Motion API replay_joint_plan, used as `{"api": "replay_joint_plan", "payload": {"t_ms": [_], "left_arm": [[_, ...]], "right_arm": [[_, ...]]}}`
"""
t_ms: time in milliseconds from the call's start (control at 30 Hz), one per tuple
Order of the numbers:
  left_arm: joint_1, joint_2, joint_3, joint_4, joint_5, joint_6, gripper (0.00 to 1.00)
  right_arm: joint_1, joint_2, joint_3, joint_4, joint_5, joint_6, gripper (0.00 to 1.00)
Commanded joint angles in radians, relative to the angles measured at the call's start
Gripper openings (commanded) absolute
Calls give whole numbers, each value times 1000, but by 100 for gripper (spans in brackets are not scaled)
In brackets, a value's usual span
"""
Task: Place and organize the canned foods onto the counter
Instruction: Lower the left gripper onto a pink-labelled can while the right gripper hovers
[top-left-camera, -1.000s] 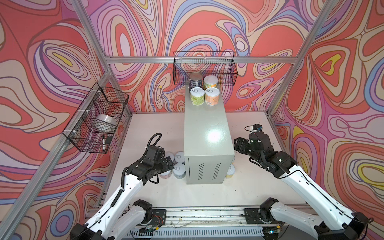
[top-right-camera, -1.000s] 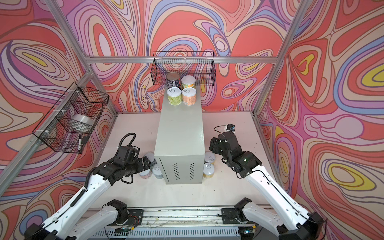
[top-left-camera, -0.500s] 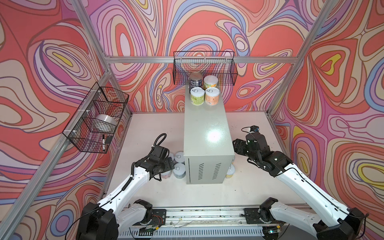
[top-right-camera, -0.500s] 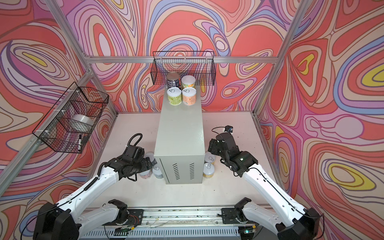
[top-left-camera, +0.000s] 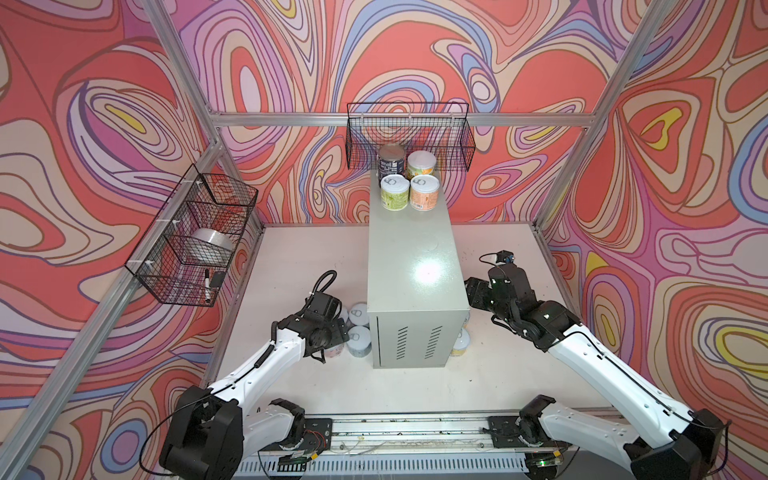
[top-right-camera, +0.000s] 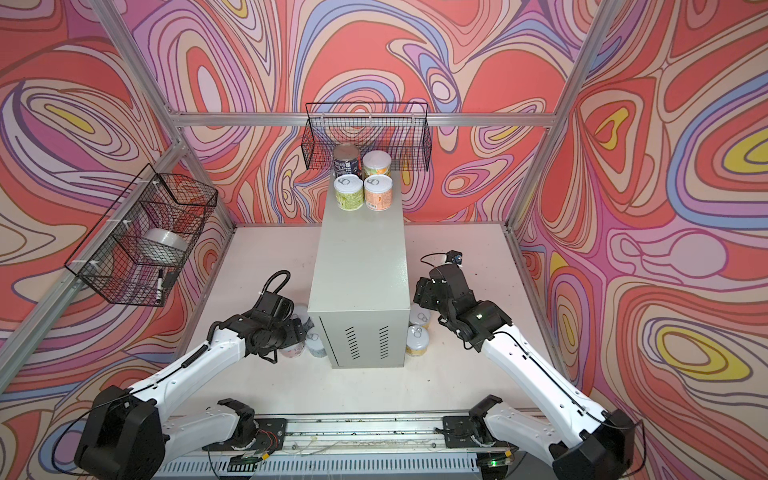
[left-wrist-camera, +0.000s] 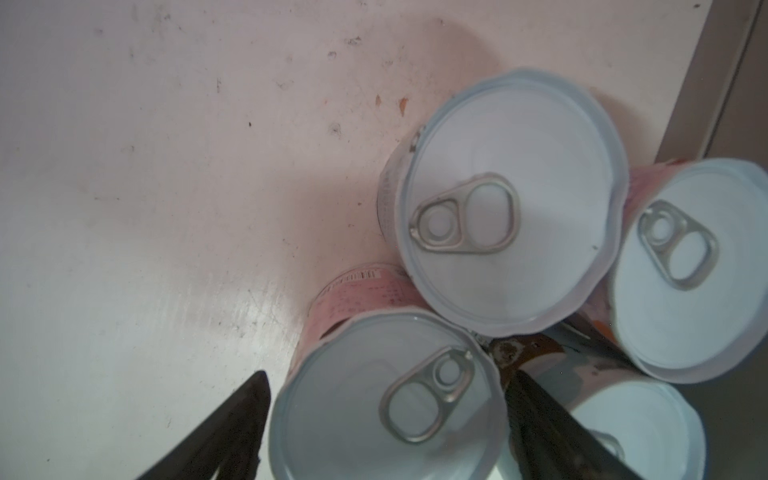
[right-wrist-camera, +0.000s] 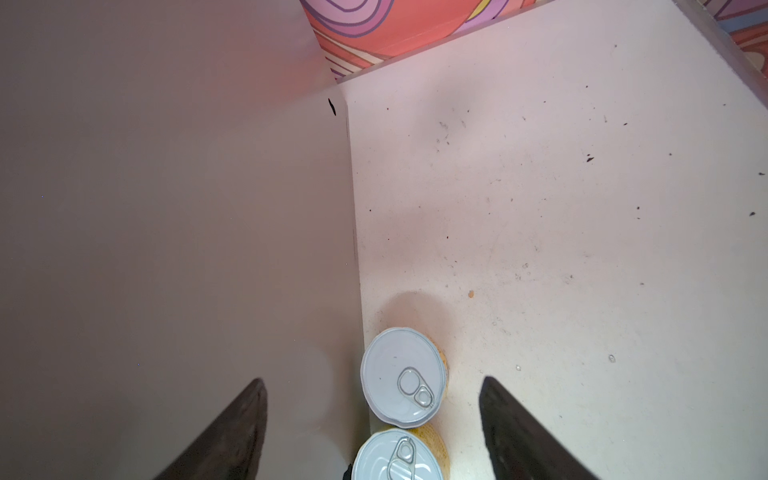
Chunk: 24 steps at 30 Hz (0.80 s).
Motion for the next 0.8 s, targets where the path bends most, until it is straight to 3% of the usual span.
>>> {"api": "replay_joint_plan", "payload": {"t_ms": [0, 233, 767], "left_arm": [[-4, -7, -33, 29, -26, -45, 87], [-6, -26, -81, 79, -63, -83, 84], [-50, 108, -64, 134, -94, -98, 80]], "right_arm": [[-3, 20, -16, 24, -19, 2, 82], [-3, 22, -32, 42, -20, 15, 82], [-4, 43, -69, 85, -19, 16, 82]]}}
